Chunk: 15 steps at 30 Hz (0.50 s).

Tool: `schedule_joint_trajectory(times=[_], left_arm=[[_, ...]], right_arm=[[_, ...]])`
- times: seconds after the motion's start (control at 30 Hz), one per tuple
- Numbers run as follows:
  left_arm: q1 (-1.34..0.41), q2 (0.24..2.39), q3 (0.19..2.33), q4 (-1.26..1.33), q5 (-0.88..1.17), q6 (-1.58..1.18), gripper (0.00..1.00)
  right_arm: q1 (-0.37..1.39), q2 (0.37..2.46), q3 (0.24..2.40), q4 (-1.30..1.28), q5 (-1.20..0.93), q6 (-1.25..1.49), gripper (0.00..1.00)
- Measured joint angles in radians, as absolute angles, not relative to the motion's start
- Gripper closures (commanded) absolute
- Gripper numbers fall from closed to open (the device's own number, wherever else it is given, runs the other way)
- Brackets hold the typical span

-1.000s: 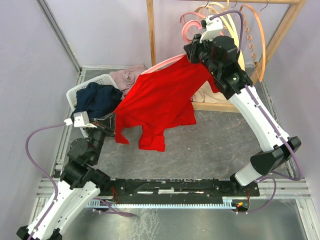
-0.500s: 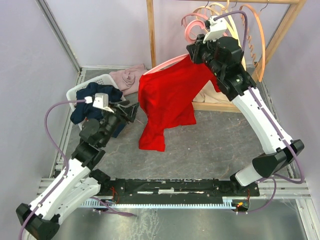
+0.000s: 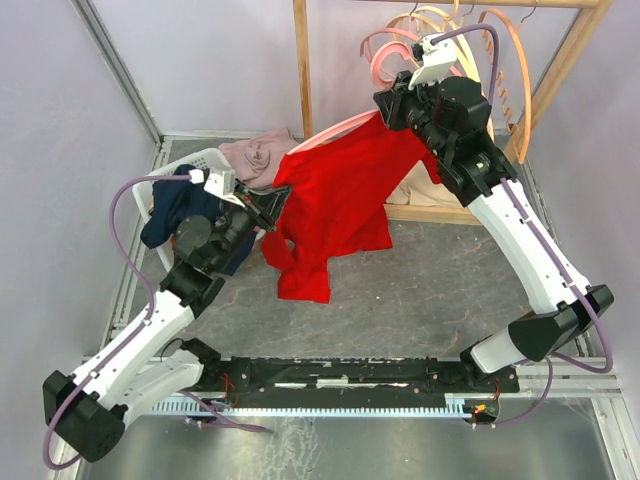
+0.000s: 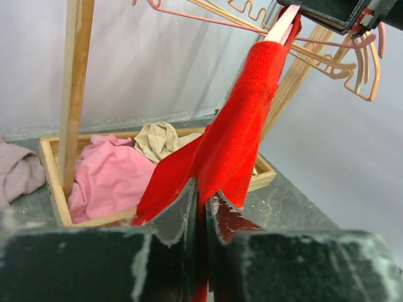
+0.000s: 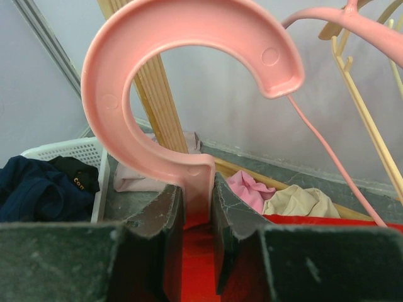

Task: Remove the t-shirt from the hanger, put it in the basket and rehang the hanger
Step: Remove the T-shirt from the clothesline.

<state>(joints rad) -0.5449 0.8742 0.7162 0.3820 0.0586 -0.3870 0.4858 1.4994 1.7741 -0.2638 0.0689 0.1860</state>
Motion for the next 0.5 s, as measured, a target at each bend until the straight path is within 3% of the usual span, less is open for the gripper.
schedule_joint_trajectory(times=[0.5], left_arm=[[-0.545,0.612,0.587,0.292,0.019,-0.387,0.97]], right_arm=[[0.497,1.509,1.785,-0.264,0.074,0.206,0.99]])
